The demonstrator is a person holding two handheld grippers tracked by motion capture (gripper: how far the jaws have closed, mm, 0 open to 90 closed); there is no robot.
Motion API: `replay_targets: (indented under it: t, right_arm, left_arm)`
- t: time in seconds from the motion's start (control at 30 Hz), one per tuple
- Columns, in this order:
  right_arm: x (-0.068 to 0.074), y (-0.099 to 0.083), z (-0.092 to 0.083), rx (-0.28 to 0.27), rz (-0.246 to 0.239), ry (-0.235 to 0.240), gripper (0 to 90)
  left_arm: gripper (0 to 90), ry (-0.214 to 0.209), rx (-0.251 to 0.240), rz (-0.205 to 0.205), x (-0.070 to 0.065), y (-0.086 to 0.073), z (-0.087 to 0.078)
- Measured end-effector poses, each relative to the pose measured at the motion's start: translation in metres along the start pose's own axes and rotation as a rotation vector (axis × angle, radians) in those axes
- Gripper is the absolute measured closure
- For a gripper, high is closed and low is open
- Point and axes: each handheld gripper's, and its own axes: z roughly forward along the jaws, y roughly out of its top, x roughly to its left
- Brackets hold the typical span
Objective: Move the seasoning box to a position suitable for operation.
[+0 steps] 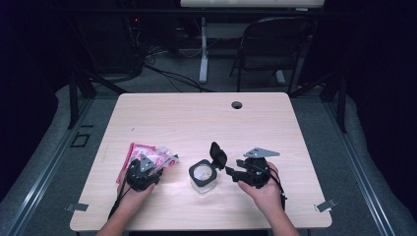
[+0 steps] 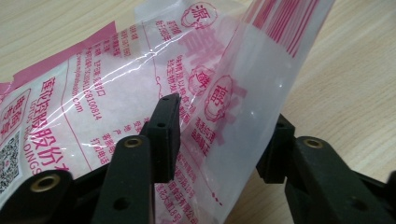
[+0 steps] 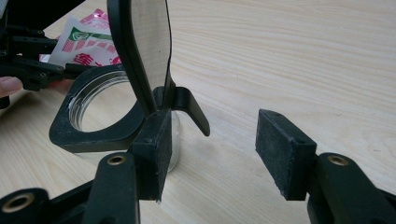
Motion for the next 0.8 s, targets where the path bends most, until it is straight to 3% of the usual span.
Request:
replay_targets:
  t: [0.57,0.8]
  right_arm:
    - [-0.003,-0.004,-0.006,-0.008,0.012,-0.013,45.6]
    - [-0.005,-0.007,-0.01,-0.019,0.02,-0.024,45.6]
  left_arm:
    - [73.6,-0.031,0.007,-0.032,0.008,0.006,0.0]
    - [65.9,-0.042,0.031,-0.049,0.008,0.011,0.004]
